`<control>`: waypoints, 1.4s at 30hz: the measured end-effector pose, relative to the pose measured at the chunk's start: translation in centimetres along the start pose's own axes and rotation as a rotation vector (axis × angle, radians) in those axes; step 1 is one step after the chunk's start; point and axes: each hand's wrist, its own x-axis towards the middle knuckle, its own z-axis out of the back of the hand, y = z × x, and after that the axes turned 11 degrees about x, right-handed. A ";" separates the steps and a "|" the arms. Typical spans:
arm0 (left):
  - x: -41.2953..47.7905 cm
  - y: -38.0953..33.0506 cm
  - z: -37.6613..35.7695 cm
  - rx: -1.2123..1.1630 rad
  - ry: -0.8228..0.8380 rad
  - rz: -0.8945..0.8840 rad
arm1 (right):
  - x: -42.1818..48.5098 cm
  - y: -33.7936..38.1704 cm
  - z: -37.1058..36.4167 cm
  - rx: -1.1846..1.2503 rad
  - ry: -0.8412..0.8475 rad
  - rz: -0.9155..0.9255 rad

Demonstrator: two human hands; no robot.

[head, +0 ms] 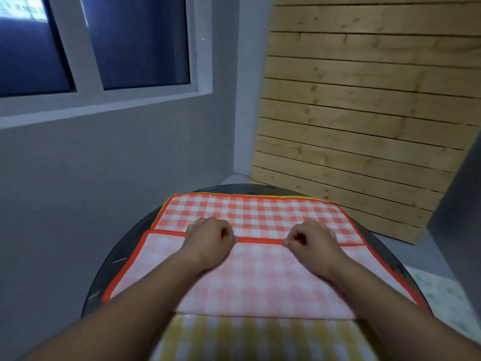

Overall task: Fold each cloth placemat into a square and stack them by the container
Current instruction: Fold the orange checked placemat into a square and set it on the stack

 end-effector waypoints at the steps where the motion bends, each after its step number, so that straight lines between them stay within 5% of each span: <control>1: 0.1 0.0 -0.2 -0.006 -0.011 0.002 | 0.0 -0.1 -0.1 -0.013 -0.004 0.011; 23: -0.1 0.0 -1.7 0.069 -0.114 0.011 | -1.2 3.5 0.4 -0.133 -0.014 0.035; 27: -0.3 -0.1 -1.5 0.094 -0.139 -0.008 | -5.4 7.8 -1.1 -0.175 0.185 0.172; 30: -0.3 -0.3 -1.6 0.108 -0.144 0.003 | -7.8 7.5 -3.7 -0.255 0.366 0.093; 42: -6.3 -1.9 0.3 0.149 -0.116 -0.194 | -8.4 5.7 -5.4 -0.356 0.381 0.105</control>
